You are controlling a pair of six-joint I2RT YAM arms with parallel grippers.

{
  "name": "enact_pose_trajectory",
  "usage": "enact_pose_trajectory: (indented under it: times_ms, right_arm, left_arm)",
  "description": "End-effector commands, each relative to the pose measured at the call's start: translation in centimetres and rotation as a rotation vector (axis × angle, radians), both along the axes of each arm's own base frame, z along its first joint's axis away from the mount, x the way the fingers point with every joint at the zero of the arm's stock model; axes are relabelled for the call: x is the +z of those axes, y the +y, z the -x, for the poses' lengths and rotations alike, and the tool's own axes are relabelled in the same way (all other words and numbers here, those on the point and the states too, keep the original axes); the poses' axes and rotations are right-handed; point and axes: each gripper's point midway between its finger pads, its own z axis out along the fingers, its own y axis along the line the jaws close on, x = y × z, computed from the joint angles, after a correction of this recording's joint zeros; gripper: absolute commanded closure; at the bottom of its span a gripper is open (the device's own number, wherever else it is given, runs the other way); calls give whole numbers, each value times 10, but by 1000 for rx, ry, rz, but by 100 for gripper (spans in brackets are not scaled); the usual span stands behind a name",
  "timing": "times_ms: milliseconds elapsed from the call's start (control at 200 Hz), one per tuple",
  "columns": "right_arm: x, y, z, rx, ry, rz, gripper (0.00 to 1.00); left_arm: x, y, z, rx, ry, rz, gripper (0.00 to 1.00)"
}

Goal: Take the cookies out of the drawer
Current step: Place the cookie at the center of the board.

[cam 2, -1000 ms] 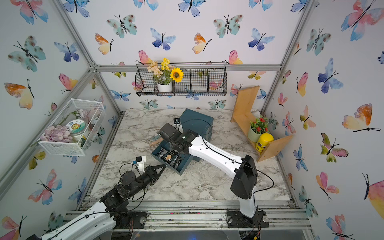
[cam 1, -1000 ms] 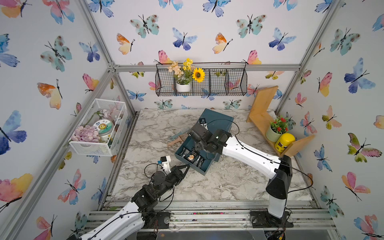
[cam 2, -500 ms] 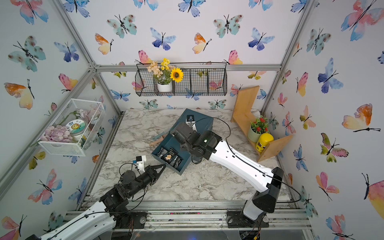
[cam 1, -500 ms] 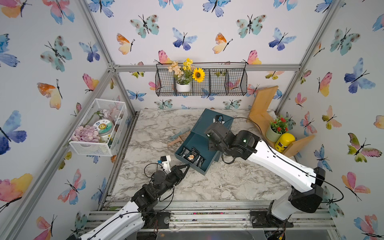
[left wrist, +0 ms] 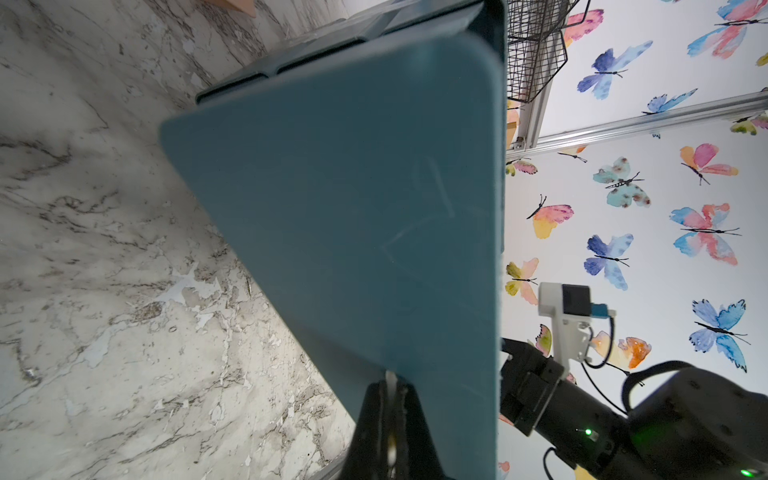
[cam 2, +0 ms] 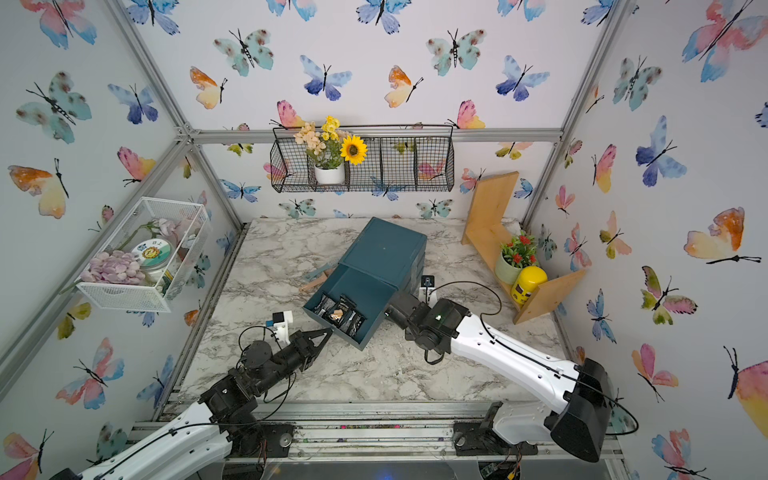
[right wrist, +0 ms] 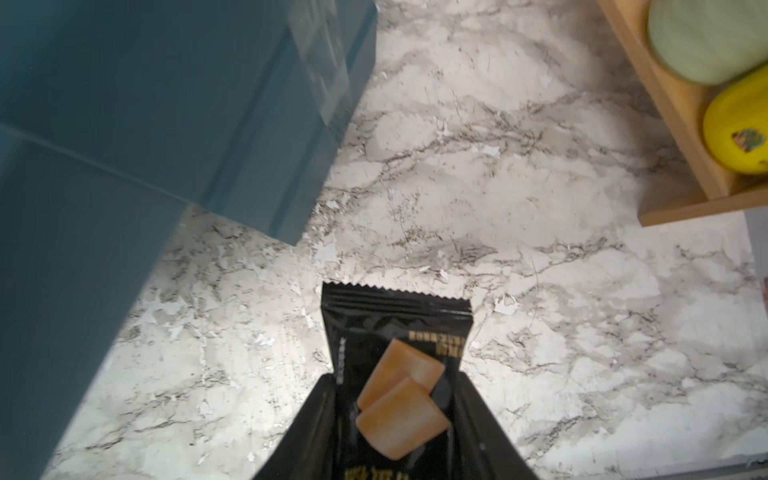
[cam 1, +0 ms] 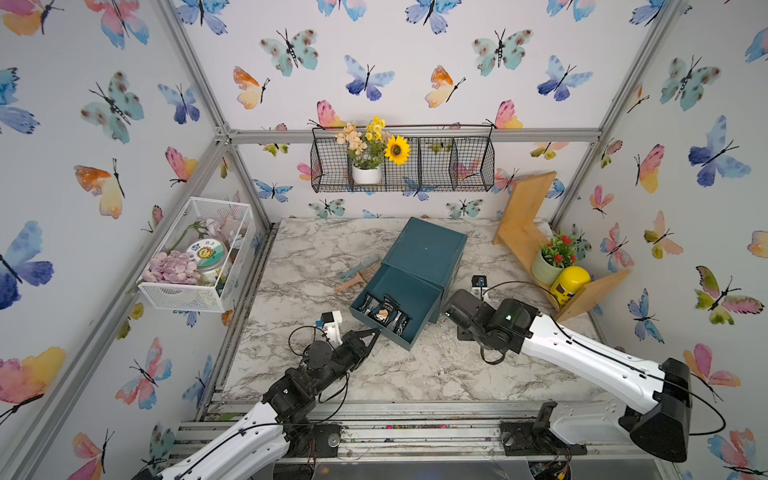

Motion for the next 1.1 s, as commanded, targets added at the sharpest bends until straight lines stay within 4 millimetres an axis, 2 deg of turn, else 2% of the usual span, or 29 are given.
enact_pose_trajectory:
  times_ms: [0,160,255,476,696,856,921,996,1096]
  right_arm:
    - [-26,5,-2,15,36,-104,70]
    - [-64,3,-13,51,86,-146,69]
    - [-83,-5,-23,46,108,-150,68]
    - [-115,-19,-39,43,147,-116,68]
    - [-145,-21,-41,49,223,-67,66]
    - [-155,-24,-38,44,250,-44,62]
    - [-155,-26,-37,43,262,-32,52]
    - [-147,-28,-38,36,262,-16,42]
    - [-129,-31,-41,37,235,-5,34]
  left_arm:
    - [17,1,-5,20,-48,14,100]
    - [17,1,-4,18,-47,14,100]
    - [16,2,-4,18,-46,11,100]
    - [16,4,-3,27,-43,10,100]
    - [15,4,-3,25,-41,8,100]
    - [15,4,-3,24,-41,8,100]
    - [15,4,-3,24,-41,8,100]
    - [14,4,-3,23,-41,7,100]
    - [14,4,-3,24,-42,7,100]
